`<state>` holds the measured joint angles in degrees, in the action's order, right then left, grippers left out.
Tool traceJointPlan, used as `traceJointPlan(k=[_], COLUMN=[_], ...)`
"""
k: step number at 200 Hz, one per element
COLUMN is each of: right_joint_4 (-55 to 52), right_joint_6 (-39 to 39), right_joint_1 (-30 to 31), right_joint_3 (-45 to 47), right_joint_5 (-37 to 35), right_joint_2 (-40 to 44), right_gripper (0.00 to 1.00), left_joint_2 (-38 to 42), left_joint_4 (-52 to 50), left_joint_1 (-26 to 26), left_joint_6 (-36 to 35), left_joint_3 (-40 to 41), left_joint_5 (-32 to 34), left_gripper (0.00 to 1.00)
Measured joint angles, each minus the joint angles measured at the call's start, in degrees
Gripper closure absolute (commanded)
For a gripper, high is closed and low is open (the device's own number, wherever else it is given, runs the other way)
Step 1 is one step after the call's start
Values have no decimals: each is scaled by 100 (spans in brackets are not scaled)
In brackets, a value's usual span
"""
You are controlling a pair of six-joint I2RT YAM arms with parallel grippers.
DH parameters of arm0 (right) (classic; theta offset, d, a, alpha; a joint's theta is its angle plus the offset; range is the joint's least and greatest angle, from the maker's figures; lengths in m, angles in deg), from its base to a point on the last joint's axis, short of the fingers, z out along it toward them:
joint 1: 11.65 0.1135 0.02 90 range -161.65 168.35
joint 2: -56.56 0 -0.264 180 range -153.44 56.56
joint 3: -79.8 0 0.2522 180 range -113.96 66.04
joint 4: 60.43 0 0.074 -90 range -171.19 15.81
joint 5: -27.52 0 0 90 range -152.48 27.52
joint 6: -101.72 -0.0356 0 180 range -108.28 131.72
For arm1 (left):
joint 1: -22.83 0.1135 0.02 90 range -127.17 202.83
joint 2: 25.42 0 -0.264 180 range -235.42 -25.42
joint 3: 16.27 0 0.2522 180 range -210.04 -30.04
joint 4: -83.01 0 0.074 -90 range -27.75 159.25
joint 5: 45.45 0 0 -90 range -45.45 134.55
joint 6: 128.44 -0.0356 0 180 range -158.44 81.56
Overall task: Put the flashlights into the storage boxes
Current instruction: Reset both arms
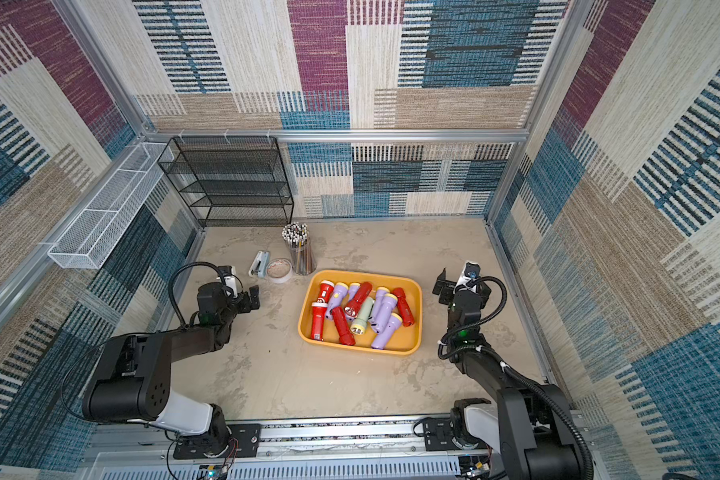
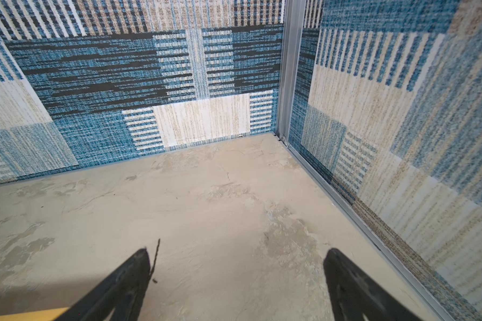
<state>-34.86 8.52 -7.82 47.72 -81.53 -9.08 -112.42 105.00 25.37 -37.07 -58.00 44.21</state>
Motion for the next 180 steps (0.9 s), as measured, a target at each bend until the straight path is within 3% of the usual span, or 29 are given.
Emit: traceJointPlan(k=[72, 142, 180], right_joint_4=[590, 2579, 3073], right_joint_6=[50, 323, 323], right_joint_1=[-157, -275, -396], right_joint_3=[81, 625, 671], right_joint_5=[664, 1292, 1563], right_joint_2=[-514, -2173, -2251], right_gripper=[0, 0, 0], left_joint_2=[0, -2, 0], left_joint_4=[0, -2, 0], left_joint_1=[0, 0, 0], left_joint_6=[0, 2, 2], left_joint_3=[0, -11, -9], left_joint_5=[0, -2, -2], left_gripper=[0, 0, 0])
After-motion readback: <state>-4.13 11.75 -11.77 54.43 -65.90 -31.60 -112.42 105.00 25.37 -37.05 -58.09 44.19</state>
